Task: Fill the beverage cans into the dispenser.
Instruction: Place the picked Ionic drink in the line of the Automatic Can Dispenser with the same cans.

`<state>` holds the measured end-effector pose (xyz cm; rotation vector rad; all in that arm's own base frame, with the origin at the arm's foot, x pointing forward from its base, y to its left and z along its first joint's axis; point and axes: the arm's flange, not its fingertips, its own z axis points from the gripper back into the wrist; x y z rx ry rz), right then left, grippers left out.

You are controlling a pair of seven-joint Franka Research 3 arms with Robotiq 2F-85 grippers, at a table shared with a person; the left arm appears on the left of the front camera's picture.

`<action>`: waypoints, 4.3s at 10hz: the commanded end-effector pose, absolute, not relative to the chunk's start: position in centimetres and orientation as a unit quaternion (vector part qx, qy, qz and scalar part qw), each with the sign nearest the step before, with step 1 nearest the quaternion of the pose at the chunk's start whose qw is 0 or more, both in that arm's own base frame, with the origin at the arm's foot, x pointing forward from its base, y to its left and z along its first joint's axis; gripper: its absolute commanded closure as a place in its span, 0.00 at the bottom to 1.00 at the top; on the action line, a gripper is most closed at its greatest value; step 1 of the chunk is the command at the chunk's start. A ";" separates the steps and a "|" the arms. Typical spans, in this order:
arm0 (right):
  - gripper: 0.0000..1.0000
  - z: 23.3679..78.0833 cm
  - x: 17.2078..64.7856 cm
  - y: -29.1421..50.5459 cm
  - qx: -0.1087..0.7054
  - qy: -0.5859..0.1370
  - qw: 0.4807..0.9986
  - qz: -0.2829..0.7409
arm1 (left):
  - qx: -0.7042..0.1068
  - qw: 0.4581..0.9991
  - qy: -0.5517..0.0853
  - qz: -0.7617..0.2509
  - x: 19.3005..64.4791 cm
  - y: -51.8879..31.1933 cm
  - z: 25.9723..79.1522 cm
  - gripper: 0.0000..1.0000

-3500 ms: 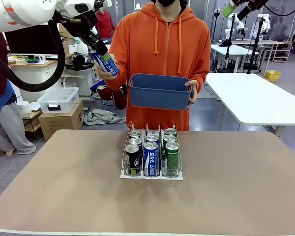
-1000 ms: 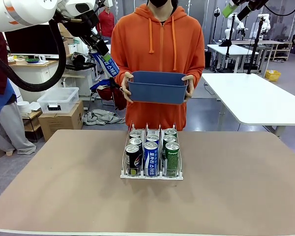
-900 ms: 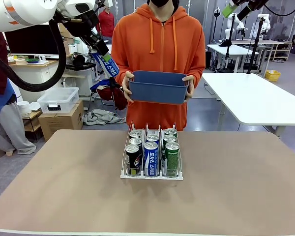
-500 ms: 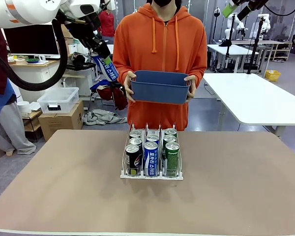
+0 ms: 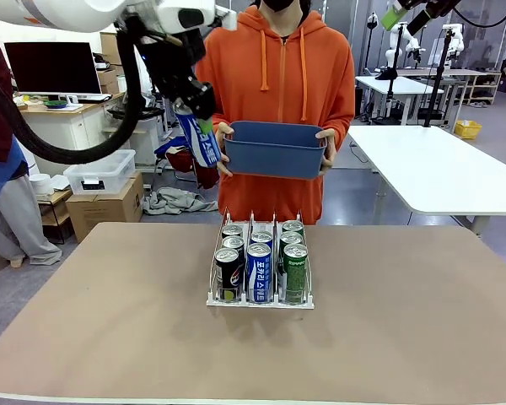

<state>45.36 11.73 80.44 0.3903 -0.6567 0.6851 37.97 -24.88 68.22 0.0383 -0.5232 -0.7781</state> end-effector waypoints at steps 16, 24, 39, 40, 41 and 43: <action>0.00 80.4 45.3 11.6 0.187 -0.313 0.871 0.329 | 0.012 0.891 -0.230 -0.391 31.9 -34.6 56.9 0.43; 0.00 80.4 45.3 11.6 0.187 -0.313 0.871 0.329 | 0.035 0.851 -0.212 -0.479 30.4 -35.7 49.3 0.43; 0.00 80.4 45.3 11.6 0.187 -0.313 0.871 0.329 | 0.054 0.861 -0.191 -0.469 35.3 -36.5 44.9 0.43; 0.00 80.4 45.3 11.6 0.187 -0.313 0.871 0.329 | 0.050 0.864 -0.194 -0.463 35.8 -36.6 44.8 0.43; 0.00 80.4 45.3 11.6 0.187 -0.313 0.871 0.329 | 0.053 0.865 -0.199 -0.457 36.5 -36.8 44.6 0.43; 0.00 80.4 45.3 11.6 0.187 -0.313 0.871 0.329 | 0.055 0.868 -0.207 -0.449 38.1 -36.6 44.5 0.43</action>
